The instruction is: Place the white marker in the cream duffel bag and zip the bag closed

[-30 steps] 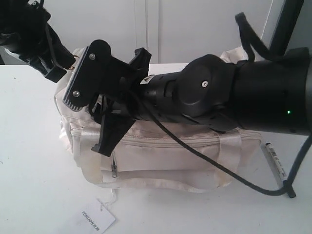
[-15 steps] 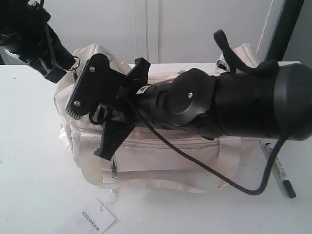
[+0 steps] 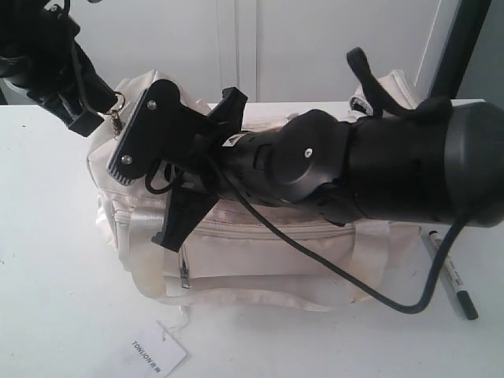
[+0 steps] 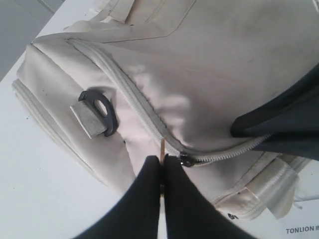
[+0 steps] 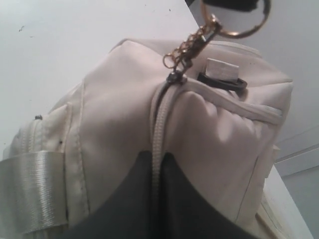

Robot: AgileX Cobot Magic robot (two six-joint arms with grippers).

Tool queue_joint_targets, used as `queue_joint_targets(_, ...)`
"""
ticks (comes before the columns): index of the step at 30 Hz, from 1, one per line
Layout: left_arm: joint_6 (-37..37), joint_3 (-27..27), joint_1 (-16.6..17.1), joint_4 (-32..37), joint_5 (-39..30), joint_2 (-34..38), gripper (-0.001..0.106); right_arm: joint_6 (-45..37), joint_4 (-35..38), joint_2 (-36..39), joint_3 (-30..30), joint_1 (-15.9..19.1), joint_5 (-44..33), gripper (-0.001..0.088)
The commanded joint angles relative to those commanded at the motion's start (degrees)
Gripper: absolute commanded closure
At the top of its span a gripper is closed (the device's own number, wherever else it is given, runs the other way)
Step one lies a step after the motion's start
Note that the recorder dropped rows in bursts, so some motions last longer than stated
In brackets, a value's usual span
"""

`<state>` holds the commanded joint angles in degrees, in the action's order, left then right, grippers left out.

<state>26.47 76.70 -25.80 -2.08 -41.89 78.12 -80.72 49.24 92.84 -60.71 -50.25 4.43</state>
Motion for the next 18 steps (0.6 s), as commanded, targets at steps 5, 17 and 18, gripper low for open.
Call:
queue_joint_targets(5,3.00,0.00,0.00,0.23,0.49,1.35,0.105,0.00,0.00,-1.99,0.00,0.00,-0.83,0.0868)
queue_joint_targets(17,4.17,0.00,0.00,1.77,8.03,4.33,0.105,0.00,0.00,-2.72,0.10,0.00,-4.10,0.0868)
queue_joint_targets(18,4.17,0.00,0.00,1.77,8.71,4.82,0.105,0.00,0.00,-2.72,0.10,0.00,-4.10,0.0868)
